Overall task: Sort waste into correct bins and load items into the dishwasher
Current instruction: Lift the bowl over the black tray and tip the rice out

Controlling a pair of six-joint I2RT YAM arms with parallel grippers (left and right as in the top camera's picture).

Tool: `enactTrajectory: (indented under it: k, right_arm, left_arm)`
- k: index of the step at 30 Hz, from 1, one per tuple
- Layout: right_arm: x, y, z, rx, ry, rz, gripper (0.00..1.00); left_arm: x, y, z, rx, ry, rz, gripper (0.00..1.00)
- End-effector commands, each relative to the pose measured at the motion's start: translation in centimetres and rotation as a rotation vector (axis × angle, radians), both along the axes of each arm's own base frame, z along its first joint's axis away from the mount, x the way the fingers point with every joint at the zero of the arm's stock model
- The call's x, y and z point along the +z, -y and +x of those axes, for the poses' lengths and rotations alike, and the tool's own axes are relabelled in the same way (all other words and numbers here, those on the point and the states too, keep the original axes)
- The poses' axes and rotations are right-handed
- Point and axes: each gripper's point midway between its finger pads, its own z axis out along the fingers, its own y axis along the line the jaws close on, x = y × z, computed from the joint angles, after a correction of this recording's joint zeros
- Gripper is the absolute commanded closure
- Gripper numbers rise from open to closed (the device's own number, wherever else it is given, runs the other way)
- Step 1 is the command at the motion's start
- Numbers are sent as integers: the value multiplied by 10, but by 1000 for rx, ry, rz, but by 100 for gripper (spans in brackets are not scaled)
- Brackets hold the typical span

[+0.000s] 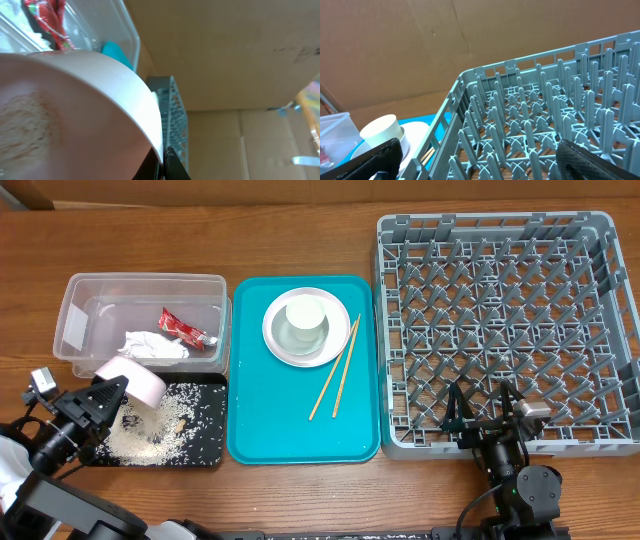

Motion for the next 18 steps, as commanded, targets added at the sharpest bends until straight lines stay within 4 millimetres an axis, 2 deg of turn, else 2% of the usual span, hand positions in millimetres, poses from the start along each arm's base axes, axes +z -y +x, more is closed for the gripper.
enactTrajectory:
  k: [1, 4, 15, 18]
  right_arm:
    - [-2, 2, 1, -12, 4, -6, 0]
    - [-2, 2, 1, -12, 4, -6, 0]
    - [-2, 2, 1, -12, 4, -6, 0]
    - [-2, 2, 1, -12, 4, -6, 0]
  left_arm:
    - [26, 1, 3, 35, 152, -11, 96]
    - [27, -1, 4, 33, 198, 40, 96]
    - [24, 3, 6, 14, 176, 33, 96]
    - [28, 3, 7, 23, 188, 8, 95]
